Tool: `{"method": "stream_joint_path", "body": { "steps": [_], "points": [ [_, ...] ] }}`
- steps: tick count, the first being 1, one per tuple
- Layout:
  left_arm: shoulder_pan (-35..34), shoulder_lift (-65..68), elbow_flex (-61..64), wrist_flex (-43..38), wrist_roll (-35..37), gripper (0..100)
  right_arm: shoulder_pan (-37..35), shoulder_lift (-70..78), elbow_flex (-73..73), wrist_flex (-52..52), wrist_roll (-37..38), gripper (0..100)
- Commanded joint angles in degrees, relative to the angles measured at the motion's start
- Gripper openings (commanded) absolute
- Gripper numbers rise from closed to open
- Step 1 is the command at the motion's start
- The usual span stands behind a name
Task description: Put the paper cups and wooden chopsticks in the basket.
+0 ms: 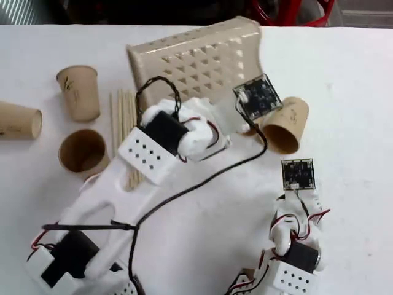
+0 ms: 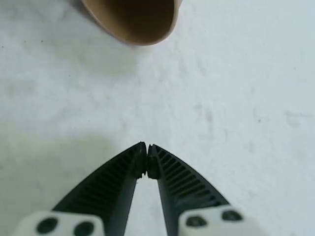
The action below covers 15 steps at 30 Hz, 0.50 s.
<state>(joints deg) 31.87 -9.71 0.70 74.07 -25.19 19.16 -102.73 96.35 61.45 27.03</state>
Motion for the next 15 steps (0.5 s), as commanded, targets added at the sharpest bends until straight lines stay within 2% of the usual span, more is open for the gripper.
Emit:
{"method": "stream_joint_path", "body": {
  "steps": [1, 6, 15],
  "points": [
    [-3.91, -3.82, 1.14, -3.69, 4.75, 2, 0.48, -0.22, 0.53, 0.40, 0.09, 1.8],
    [-5.49, -5.76, 5.45, -6.68, 11.43, 2, 0.48, -0.22, 0.53, 0.40, 0.09, 1.8],
    [-4.09, -8.57, 6.33, -6.33, 11.34, 2, 0.48, -0.22, 0.53, 0.40, 0.09, 1.8]
  ]
}}
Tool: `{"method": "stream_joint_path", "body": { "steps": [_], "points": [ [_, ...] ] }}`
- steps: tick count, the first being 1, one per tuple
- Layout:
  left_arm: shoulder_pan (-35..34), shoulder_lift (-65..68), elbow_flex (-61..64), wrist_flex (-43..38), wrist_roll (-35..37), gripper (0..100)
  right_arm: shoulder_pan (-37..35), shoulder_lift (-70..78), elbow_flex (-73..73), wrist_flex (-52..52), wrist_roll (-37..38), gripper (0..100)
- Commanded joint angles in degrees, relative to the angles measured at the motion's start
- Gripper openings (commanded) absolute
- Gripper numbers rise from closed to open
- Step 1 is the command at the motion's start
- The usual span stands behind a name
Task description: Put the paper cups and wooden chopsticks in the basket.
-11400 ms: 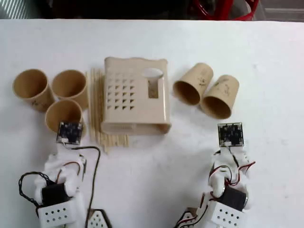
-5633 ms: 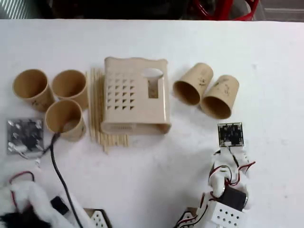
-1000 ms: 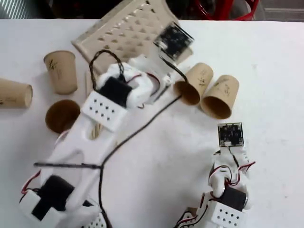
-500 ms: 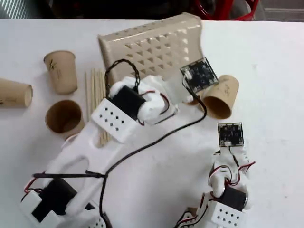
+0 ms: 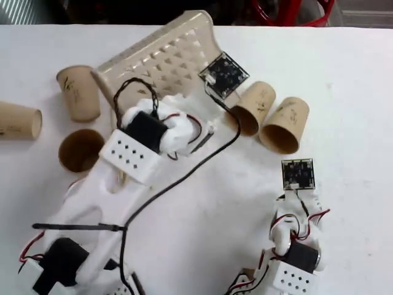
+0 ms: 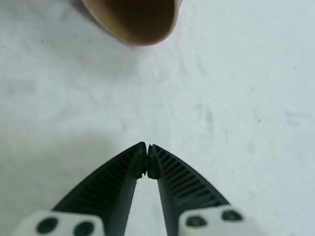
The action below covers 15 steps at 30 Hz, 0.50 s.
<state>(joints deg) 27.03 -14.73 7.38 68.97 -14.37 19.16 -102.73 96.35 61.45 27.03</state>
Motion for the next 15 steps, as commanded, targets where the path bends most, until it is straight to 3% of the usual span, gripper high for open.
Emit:
{"method": "stream_joint_path", "body": {
  "steps": [1, 6, 15],
  "points": [
    [0.75, -3.56, -0.26, -1.05, 0.53, 2, 0.48, -0.22, 0.53, 0.40, 0.09, 1.8],
    [0.66, -3.82, -0.18, 1.32, 0.09, 2, -0.75, -0.13, 0.53, 0.40, 0.09, 1.8],
    [0.66, -3.82, 0.09, 1.32, 0.09, 2, -11.74, -0.48, 0.26, 2.33, 0.18, 1.8]
  ]
}}
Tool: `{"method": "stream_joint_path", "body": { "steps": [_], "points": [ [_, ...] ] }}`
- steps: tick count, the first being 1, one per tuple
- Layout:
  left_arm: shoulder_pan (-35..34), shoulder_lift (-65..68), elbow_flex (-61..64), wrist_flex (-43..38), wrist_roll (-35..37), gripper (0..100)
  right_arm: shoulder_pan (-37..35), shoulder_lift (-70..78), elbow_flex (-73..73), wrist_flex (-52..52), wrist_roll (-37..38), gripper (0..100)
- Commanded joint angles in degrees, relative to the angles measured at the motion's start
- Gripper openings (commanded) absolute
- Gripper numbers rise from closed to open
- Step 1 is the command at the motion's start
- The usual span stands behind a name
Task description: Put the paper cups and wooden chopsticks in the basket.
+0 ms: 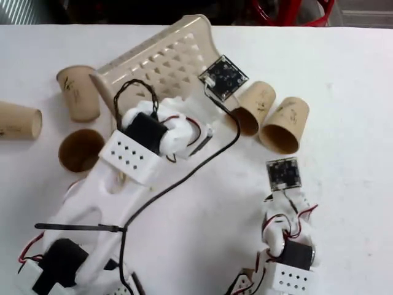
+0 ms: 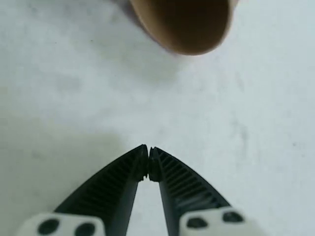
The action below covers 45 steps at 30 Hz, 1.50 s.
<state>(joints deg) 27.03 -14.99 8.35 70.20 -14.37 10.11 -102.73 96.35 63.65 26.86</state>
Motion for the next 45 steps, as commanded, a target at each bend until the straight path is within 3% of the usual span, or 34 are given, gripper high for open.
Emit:
{"method": "stream_joint_path", "body": {
  "steps": [1, 5, 11, 17, 21, 26, 29, 34, 39, 45],
  "points": [
    [0.66, -3.56, -0.88, 0.09, 0.09, 2, -2.59, -0.57, -0.18, -1.27, 0.44, 1.8],
    [0.57, -3.56, -0.62, 0.70, 0.09, 2, -0.84, -0.22, -8.09, -6.99, 6.07, 1.8],
    [1.10, -3.65, -1.23, 3.08, 0.09, 2, -1.19, 4.00, -25.05, -6.81, 6.07, 10.0],
    [2.51, -3.65, -1.23, 3.34, -0.18, 2, -4.26, 33.80, -36.75, -18.95, -3.69, 12.4],
    [7.34, -3.82, -1.23, 6.51, -6.68, 2, -5.41, 57.19, -49.05, -27.03, -11.08, 19.2],
    [11.74, -9.63, -1.14, 9.05, -10.90, 2, -5.14, 79.87, -64.18, -27.82, -12.75, 30.7],
    [12.97, -14.37, -1.05, 9.49, -12.57, 2, -5.14, 86.81, -67.69, -27.74, -12.75, 30.7],
    [12.97, -16.66, -0.62, 11.78, -12.40, 2, -4.88, 83.56, -67.96, -24.22, -12.31, 30.7],
    [13.14, -17.01, -0.70, 11.87, -12.48, 2, -4.09, 69.14, -67.25, -14.02, -12.04, 30.7],
    [13.23, -17.10, -0.70, 12.84, -12.84, 2, -8.48, 49.71, -62.68, -5.23, -4.92, 30.7]
  ]
}}
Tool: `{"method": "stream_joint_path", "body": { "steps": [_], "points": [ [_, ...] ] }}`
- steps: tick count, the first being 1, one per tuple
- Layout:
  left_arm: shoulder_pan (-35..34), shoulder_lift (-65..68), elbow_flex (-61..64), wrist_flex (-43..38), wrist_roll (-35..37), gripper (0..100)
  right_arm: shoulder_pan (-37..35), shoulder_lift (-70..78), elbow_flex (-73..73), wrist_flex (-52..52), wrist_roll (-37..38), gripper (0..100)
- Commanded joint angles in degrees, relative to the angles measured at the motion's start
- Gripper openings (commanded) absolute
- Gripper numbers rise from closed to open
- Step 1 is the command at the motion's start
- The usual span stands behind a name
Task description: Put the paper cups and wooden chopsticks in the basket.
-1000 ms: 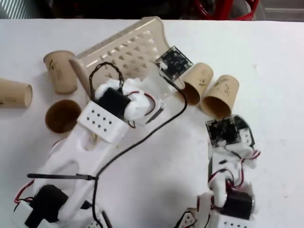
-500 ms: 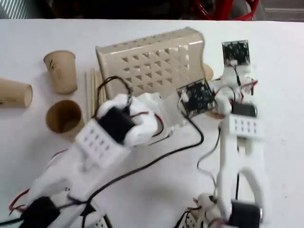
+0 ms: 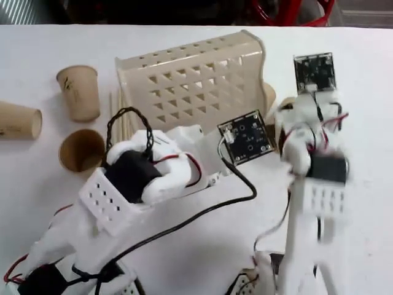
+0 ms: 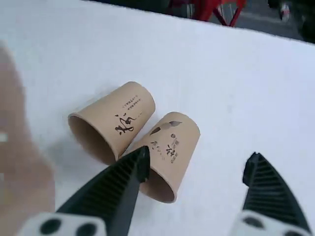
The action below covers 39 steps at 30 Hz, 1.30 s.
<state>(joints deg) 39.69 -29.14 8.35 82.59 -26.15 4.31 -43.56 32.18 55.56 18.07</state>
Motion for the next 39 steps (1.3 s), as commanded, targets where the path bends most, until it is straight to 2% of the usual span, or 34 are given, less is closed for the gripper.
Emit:
{"method": "stream_joint_path", "body": {
  "steps": [1, 5, 12, 17, 21, 26, 32, 39],
  "points": [
    [0.57, -2.95, -0.70, 0.97, -1.05, 2, -4.26, -12.18, 3.34, 3.21, 4.84, 30.7],
    [0.57, -6.02, -0.62, 2.90, -1.14, 2, -8.66, -21.32, 11.60, 2.68, 6.33, 30.7],
    [0.57, -18.42, -0.62, 7.74, -1.05, 2, -9.71, -34.51, 22.59, -0.57, 6.07, 30.7],
    [0.57, -23.16, -0.53, 10.46, -1.05, 2, -15.87, -45.49, 26.90, 1.80, 6.33, 30.7],
    [0.57, -23.78, 2.55, 10.11, -1.41, 2, -17.54, -51.82, 26.90, 4.88, 6.33, 30.6],
    [0.57, -23.87, 10.99, 4.92, -3.87, 2, -15.69, -54.55, 28.04, 4.62, 6.24, 30.5],
    [0.57, -26.51, 22.15, -8.53, -3.87, 2, -8.22, -54.55, 28.48, 8.57, 5.80, 30.5],
    [2.68, -30.55, 36.48, -21.54, -5.89, 2, -6.90, -54.55, 30.42, 12.26, 6.24, 30.6]
  ]
}}
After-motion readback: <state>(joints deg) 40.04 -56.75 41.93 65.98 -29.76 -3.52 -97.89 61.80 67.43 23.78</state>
